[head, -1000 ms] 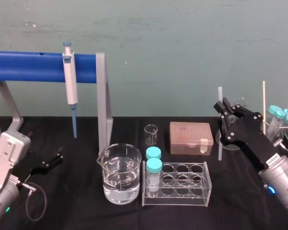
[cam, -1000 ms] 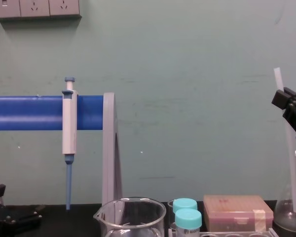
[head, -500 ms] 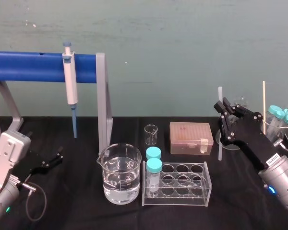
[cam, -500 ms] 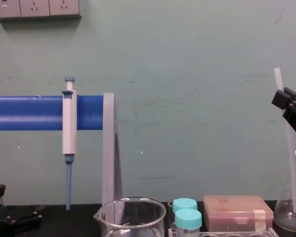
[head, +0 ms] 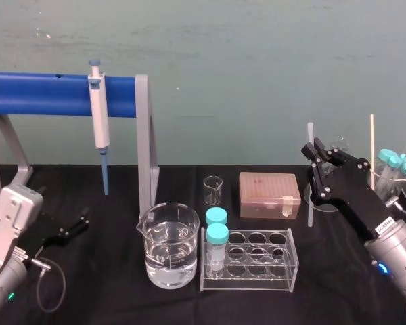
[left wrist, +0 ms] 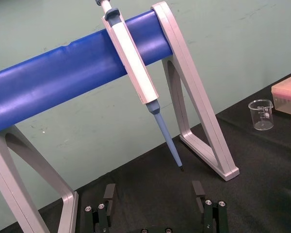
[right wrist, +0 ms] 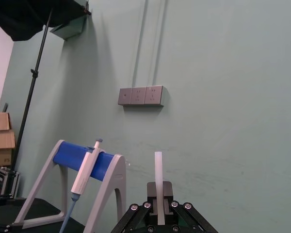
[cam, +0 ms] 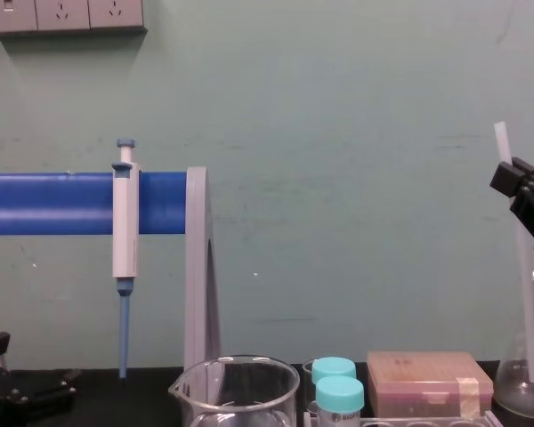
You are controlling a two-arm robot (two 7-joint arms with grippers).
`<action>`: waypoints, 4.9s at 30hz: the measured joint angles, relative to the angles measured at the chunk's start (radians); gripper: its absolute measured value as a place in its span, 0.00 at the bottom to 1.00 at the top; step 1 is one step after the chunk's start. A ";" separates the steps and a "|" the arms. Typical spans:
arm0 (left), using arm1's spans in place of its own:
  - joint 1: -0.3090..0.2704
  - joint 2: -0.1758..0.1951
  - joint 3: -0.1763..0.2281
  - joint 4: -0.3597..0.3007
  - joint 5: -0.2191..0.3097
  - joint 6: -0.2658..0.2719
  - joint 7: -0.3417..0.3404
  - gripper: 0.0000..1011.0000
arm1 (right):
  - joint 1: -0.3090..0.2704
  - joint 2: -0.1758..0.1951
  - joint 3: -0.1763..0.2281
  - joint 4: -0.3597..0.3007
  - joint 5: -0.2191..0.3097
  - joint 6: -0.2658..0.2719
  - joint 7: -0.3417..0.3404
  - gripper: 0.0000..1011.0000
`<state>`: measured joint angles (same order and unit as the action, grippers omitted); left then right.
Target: Pick up the stirring rod with one hand, then place it down.
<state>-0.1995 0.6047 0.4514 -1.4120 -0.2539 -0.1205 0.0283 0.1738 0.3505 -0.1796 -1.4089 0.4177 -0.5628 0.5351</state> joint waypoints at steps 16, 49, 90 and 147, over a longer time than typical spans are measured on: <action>0.000 0.000 0.000 0.000 0.000 0.000 0.000 0.99 | 0.000 0.000 0.000 0.000 0.000 0.000 0.000 0.07; 0.000 0.000 0.000 0.000 0.000 0.000 0.000 0.99 | 0.016 -0.004 -0.023 0.019 0.022 0.021 0.079 0.07; 0.000 0.000 0.000 0.000 0.000 0.000 0.000 0.99 | 0.054 0.011 -0.105 0.119 0.079 0.067 0.167 0.07; 0.000 0.000 0.000 0.000 0.000 0.000 0.000 0.99 | 0.088 0.011 -0.131 0.215 0.068 0.095 0.178 0.39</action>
<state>-0.1995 0.6047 0.4514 -1.4120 -0.2538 -0.1205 0.0283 0.2614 0.3614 -0.3103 -1.1938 0.4859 -0.4676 0.7131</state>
